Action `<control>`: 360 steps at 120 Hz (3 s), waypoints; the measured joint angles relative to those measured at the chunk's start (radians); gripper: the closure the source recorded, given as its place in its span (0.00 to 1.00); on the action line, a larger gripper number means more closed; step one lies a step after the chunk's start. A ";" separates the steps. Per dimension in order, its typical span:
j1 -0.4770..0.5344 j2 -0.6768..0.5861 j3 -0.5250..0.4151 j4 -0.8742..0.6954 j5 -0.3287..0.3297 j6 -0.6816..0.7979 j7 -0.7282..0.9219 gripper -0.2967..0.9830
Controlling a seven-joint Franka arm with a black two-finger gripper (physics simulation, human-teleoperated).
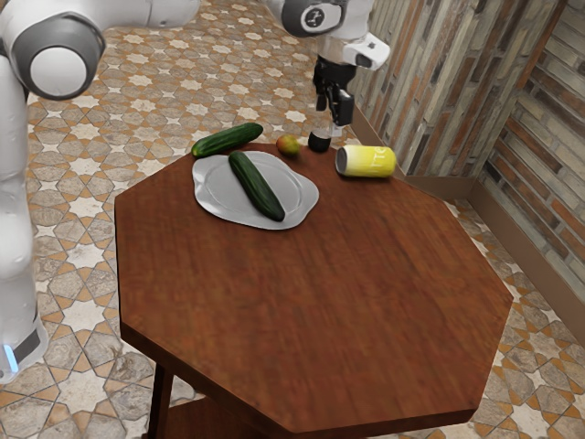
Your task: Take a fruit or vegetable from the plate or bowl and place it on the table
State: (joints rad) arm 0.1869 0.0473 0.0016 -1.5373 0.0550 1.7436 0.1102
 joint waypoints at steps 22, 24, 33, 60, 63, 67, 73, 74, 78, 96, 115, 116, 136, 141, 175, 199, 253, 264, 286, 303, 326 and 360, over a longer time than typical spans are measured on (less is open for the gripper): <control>-0.057 -0.001 -0.002 0.008 0.006 0.044 0.015 0.23; -0.058 -0.001 -0.004 0.016 0.007 0.045 0.015 0.23; -0.061 -0.005 -0.014 0.058 0.012 0.008 -0.026 0.23; -0.159 -0.009 -0.008 0.105 -0.040 -0.224 -0.385 0.23; -0.172 -0.007 -0.001 0.104 -0.053 -0.248 -0.443 0.23; -0.179 -0.001 0.001 0.099 -0.059 -0.277 -0.528 0.23; -0.187 0.014 0.000 0.091 -0.037 -0.312 -0.655 0.23; -0.189 0.016 0.000 0.090 -0.031 -0.317 -0.675 0.23; -0.199 0.020 0.002 0.087 -0.015 -0.335 -0.752 0.23; -0.226 0.017 0.040 0.081 -0.009 -0.388 -1.030 0.23; -0.152 -0.088 0.100 -0.099 -0.042 -0.365 -1.237 0.23; -0.144 -0.095 0.100 -0.109 -0.043 -0.362 -1.246 0.23; -0.070 -0.128 0.104 -0.211 -0.061 -0.297 -1.394 0.23; -0.075 -0.115 0.104 -0.220 -0.060 -0.272 -1.423 0.23; -0.024 -0.119 0.105 -0.308 -0.049 -0.126 -1.521 0.23; 0.032 -0.105 0.102 -0.334 -0.048 -0.074 -1.553 0.23; 0.045 -0.050 0.101 -0.349 -0.054 -0.013 -1.584 0.23; 0.065 -0.027 0.102 -0.349 -0.055 0.002 -1.586 0.23; 0.078 0.001 0.101 -0.348 -0.051 0.034 -1.590 0.23; 0.050 0.025 0.096 -0.344 -0.034 0.068 -1.592 0.23; 0.050 0.044 0.097 -0.340 -0.015 0.112 -1.594 0.23; 0.053 0.086 0.097 -0.334 -0.009 0.145 -1.596 0.23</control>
State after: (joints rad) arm 0.2403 0.1336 0.0987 -1.8716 0.0464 1.8884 -1.4858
